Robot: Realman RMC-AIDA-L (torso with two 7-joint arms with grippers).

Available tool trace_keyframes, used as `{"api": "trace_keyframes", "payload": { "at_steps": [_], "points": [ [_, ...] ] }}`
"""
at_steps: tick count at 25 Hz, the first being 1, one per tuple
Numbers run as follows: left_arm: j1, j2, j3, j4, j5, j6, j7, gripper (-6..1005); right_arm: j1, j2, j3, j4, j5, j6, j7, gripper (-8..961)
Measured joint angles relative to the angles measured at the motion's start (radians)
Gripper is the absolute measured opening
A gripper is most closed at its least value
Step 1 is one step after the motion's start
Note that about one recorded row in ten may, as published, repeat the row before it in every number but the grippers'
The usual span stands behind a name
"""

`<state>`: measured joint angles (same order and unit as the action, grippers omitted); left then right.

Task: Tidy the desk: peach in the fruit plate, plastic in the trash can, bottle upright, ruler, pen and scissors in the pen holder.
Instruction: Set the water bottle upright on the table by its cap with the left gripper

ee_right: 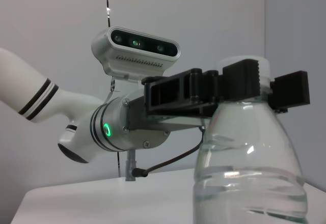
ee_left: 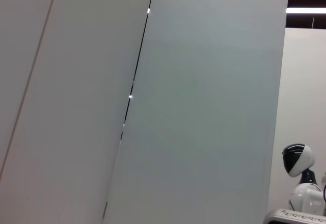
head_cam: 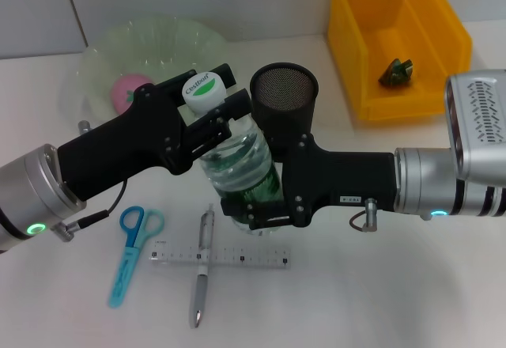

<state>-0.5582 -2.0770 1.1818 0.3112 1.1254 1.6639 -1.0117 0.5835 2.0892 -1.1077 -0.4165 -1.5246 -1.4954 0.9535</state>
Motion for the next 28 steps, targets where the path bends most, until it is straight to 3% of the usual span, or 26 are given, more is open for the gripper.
{"api": "trace_keyframes", "payload": {
  "at_steps": [14,28],
  "points": [
    [0.007,0.002,-0.006,0.006,0.0,0.001,-0.009,468,-0.004,-0.006,-0.016,-0.009,-0.008,-0.012,0.019,824],
    [0.017,0.009,-0.01,0.014,-0.001,-0.009,0.014,485,-0.113,-0.009,0.052,-0.133,-0.002,-0.053,0.088,825]
  ]
}}
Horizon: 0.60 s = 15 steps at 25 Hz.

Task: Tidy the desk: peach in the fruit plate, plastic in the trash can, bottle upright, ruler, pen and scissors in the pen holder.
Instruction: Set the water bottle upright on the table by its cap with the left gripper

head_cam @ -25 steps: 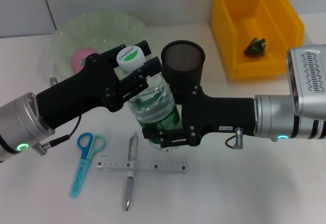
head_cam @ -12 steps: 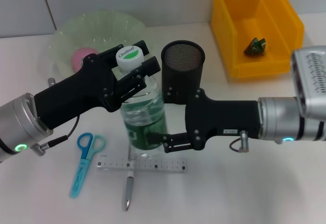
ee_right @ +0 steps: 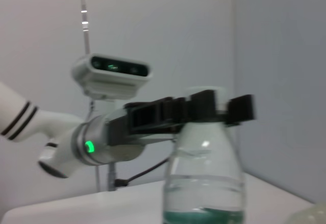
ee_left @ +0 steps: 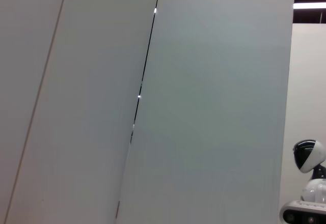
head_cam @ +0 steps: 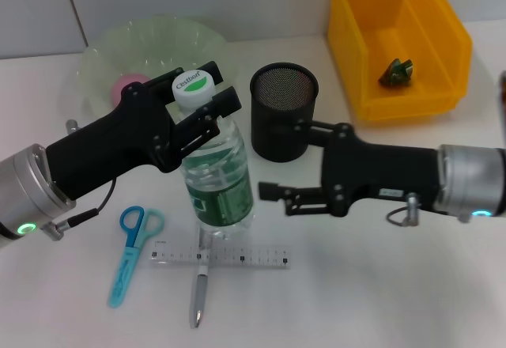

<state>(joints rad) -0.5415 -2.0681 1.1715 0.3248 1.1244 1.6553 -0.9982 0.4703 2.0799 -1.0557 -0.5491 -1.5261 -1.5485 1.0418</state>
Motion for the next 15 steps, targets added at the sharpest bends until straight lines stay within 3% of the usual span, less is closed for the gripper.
{"api": "trace_keyframes", "payload": {
  "at_steps": [7,15],
  "points": [
    [0.005,0.005,-0.03,0.011,0.0,-0.022,0.046,494,-0.099,-0.002,0.067,-0.09,-0.006,-0.017,0.027,825],
    [0.03,0.004,-0.092,0.025,0.0,-0.134,0.158,503,-0.203,-0.003,0.099,-0.137,-0.008,-0.017,0.004,825]
  ]
}}
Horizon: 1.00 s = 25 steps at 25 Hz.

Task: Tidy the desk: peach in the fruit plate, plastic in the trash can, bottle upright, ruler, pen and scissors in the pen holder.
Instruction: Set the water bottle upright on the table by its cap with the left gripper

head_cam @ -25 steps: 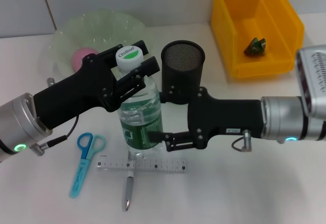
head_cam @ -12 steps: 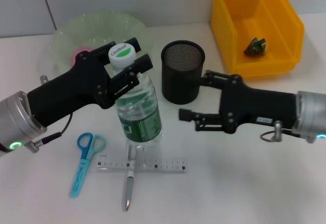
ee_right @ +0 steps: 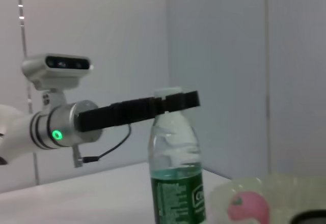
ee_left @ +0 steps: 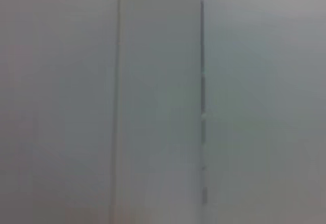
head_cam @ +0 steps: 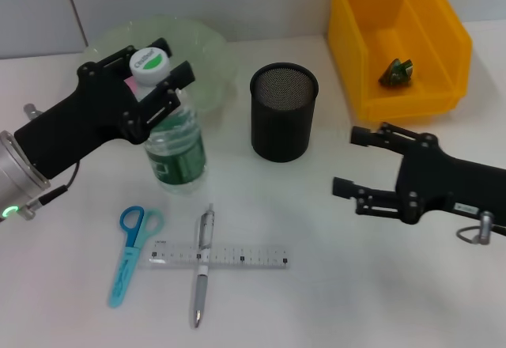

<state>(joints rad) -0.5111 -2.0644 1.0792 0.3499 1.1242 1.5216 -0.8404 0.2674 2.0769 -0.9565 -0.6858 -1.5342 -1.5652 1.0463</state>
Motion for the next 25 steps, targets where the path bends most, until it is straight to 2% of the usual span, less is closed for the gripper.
{"api": "trace_keyframes", "payload": {
  "at_steps": [9,25],
  "points": [
    [0.017,-0.009,-0.012,-0.024,-0.043,-0.096,0.17,514,-0.02,0.0,0.032,0.022,-0.005,0.003,-0.017,825],
    [0.025,-0.008,-0.015,-0.028,-0.072,-0.193,0.219,534,-0.015,0.0,0.025,0.027,-0.015,0.007,-0.011,825]
  ]
}}
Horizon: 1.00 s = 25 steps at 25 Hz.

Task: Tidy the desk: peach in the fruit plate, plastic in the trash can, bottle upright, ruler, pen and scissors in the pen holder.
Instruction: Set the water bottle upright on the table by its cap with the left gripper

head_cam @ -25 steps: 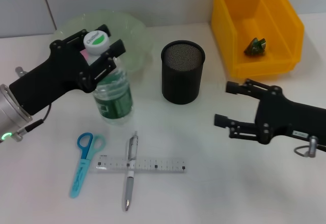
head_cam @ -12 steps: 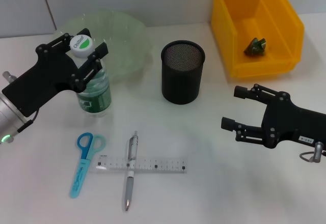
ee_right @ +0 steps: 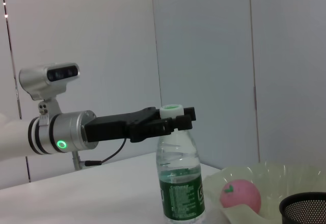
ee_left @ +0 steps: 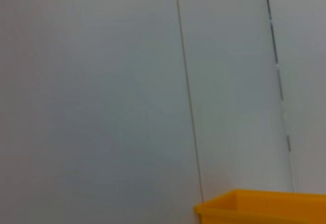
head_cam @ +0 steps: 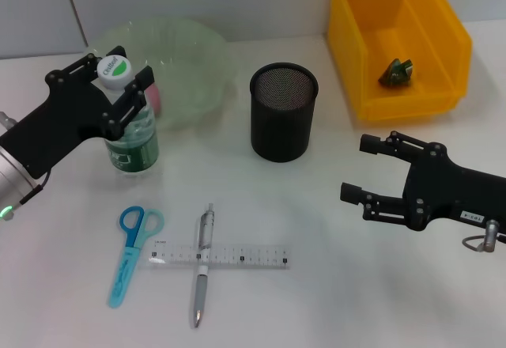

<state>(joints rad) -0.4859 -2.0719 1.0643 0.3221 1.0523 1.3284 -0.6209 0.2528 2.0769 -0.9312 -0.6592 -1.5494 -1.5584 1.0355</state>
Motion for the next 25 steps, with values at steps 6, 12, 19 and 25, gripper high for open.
{"api": "trace_keyframes", "payload": {
  "at_steps": [6,12,19,25],
  "points": [
    [-0.007,-0.002,0.0,-0.025,-0.036,-0.037,-0.01,541,0.004,0.0,-0.001,0.0,0.0,0.0,0.005,825],
    [-0.013,-0.002,0.0,-0.038,-0.044,-0.05,-0.011,548,0.012,0.0,-0.003,0.0,-0.001,0.0,0.01,825],
    [-0.016,-0.002,0.002,-0.06,-0.068,-0.056,-0.012,557,0.024,0.0,-0.003,0.0,-0.003,0.0,0.021,825],
    [-0.013,-0.002,0.002,-0.062,-0.069,-0.06,-0.013,564,0.034,0.0,-0.003,0.0,-0.011,0.0,0.022,825]
  ]
}}
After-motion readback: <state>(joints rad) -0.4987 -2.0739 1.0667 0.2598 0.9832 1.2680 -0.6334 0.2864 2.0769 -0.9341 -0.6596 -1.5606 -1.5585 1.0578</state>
